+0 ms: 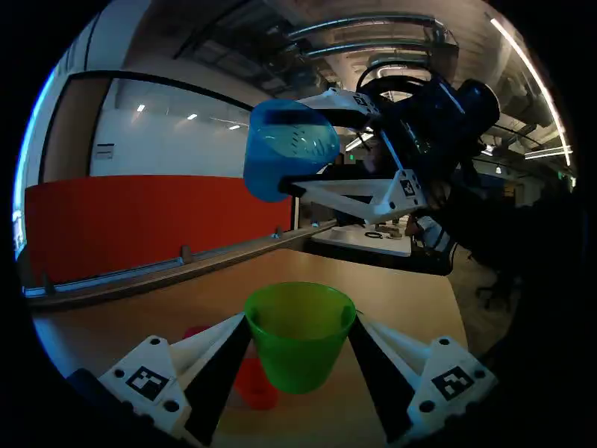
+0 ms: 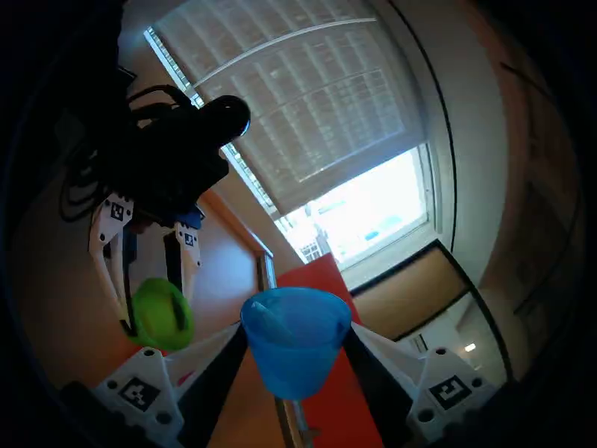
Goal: Pour water
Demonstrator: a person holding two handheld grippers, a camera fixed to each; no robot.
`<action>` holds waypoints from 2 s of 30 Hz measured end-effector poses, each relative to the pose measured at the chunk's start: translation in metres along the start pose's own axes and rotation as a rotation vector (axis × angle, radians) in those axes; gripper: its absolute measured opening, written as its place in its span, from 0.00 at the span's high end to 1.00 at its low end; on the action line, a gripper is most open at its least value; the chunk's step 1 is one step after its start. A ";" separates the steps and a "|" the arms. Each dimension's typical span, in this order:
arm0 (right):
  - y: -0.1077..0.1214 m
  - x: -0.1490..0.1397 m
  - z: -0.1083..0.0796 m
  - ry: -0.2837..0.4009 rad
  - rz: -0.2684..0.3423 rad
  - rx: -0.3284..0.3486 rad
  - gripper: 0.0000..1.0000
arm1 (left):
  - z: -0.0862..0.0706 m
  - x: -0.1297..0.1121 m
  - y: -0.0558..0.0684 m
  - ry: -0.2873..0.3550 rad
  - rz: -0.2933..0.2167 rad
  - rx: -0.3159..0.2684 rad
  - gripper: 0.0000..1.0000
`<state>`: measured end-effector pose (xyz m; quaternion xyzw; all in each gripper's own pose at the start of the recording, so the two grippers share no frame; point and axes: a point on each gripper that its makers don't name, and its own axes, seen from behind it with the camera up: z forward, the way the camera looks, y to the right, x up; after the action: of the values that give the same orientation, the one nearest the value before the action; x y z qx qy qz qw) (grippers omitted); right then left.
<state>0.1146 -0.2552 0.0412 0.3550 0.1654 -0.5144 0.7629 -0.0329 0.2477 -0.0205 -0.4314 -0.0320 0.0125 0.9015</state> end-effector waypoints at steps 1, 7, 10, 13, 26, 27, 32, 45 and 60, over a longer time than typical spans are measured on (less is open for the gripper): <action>0.001 0.000 0.001 0.000 -0.007 -0.001 0.11 | 0.000 0.000 0.000 0.000 0.000 0.001 0.14; 0.004 0.001 0.005 -0.005 -0.057 -0.010 0.11 | 0.001 0.001 -0.001 0.001 0.001 0.002 0.14; 0.006 0.001 0.006 -0.010 -0.078 -0.014 0.11 | 0.001 0.001 -0.001 0.002 0.002 0.002 0.14; 0.007 0.000 0.007 -0.016 -0.097 -0.018 0.11 | 0.001 0.002 -0.001 0.003 0.001 0.001 0.14; 0.013 0.001 0.009 -0.027 -0.153 -0.040 0.11 | 0.001 0.003 0.001 0.003 0.004 -0.003 0.14; 0.013 0.001 0.009 -0.027 -0.156 -0.042 0.11 | 0.001 0.003 0.001 0.003 0.005 -0.003 0.14; 0.017 0.003 0.009 -0.028 -0.175 -0.054 0.11 | 0.001 0.003 0.001 0.000 0.009 -0.001 0.14; 0.025 0.003 0.009 -0.033 -0.222 -0.072 0.11 | 0.002 0.002 0.001 0.002 0.008 0.000 0.14; 0.032 0.006 0.008 -0.033 -0.265 -0.083 0.11 | 0.002 0.003 0.000 0.000 0.009 -0.001 0.14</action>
<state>0.1453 -0.2578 0.0555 0.2896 0.2193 -0.6092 0.7050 -0.0305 0.2500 -0.0192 -0.4319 -0.0298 0.0167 0.9013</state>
